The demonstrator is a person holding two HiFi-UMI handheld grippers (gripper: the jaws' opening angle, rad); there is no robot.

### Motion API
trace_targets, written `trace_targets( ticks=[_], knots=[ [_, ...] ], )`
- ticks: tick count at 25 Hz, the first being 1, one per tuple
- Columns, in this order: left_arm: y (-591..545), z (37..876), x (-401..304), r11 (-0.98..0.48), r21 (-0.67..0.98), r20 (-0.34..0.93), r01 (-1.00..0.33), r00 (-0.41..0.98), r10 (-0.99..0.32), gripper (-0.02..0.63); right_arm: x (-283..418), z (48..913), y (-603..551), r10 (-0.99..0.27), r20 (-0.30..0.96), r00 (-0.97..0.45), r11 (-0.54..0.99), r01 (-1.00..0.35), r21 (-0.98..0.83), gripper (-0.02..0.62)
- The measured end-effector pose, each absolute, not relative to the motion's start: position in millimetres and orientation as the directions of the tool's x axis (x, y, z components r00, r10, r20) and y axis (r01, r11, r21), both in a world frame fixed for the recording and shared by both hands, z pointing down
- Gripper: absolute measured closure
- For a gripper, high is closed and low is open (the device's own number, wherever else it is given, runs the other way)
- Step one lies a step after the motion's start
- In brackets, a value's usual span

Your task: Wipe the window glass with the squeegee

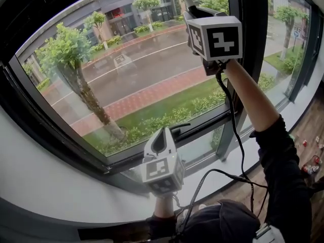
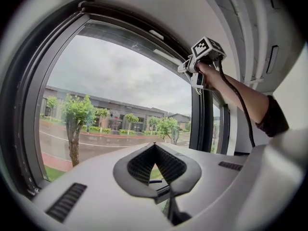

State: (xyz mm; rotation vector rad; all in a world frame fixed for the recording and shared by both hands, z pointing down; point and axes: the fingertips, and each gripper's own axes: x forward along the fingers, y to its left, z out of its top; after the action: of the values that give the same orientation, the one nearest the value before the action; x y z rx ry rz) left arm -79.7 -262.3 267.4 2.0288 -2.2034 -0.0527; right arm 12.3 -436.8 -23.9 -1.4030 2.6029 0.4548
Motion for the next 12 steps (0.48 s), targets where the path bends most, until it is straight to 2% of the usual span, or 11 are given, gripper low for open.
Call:
trace_targets(
  ticks=[12],
  knots=[
    [-263.4,253.7,-95.6,0.102,0.076,0.057,-0.992,-0.097,-0.994,0.607,0.5,-25.8,-450.8,-0.779,-0.271,-0.566,0.541,-0.824,0.167,0.502]
  ],
)
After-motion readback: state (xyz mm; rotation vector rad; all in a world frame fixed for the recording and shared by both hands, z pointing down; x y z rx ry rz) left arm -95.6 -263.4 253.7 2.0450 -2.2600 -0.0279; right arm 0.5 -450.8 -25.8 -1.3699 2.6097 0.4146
